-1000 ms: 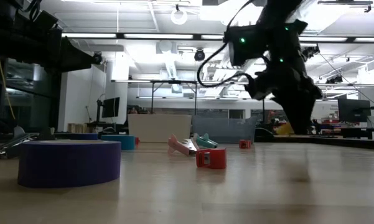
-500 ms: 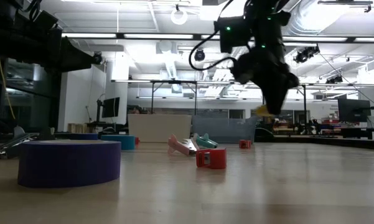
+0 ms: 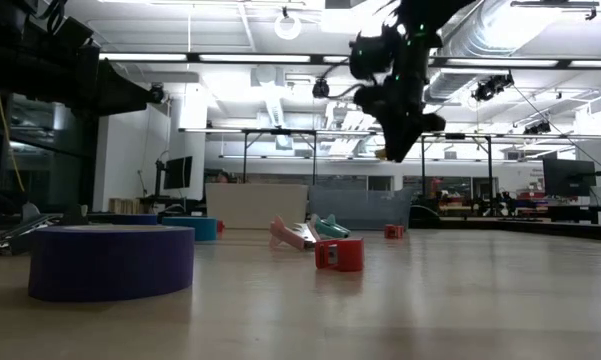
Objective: Pick and place Stapler, Stapler remover, tape
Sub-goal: Put the yellow stapler into the black bin, then put the top right red stapler into the black bin
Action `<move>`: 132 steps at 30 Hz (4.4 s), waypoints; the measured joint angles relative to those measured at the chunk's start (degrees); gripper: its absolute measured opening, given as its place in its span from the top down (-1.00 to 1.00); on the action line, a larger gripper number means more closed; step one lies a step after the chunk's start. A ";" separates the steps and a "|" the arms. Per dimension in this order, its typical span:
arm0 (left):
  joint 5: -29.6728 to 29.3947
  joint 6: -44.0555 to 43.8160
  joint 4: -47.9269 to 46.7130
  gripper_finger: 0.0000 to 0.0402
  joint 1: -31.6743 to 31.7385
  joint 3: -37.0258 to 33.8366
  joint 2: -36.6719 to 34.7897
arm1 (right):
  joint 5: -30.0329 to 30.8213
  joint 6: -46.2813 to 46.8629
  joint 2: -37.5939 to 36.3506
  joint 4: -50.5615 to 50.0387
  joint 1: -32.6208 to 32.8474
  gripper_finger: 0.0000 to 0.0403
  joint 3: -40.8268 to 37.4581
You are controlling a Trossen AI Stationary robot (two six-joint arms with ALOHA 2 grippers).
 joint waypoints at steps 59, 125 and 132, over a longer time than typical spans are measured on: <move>0.02 0.00 -1.01 -0.42 0.01 0.01 0.02 | -10.61 -88.76 11.97 -8.96 6.16 0.27 5.81; 0.15 0.00 -1.04 -0.42 0.00 0.00 0.02 | -2.73 -100.28 7.13 21.60 11.29 -0.09 -17.34; 0.17 0.00 -1.04 -0.42 0.00 0.02 0.02 | -2.74 -100.56 7.16 21.14 11.15 0.04 -17.34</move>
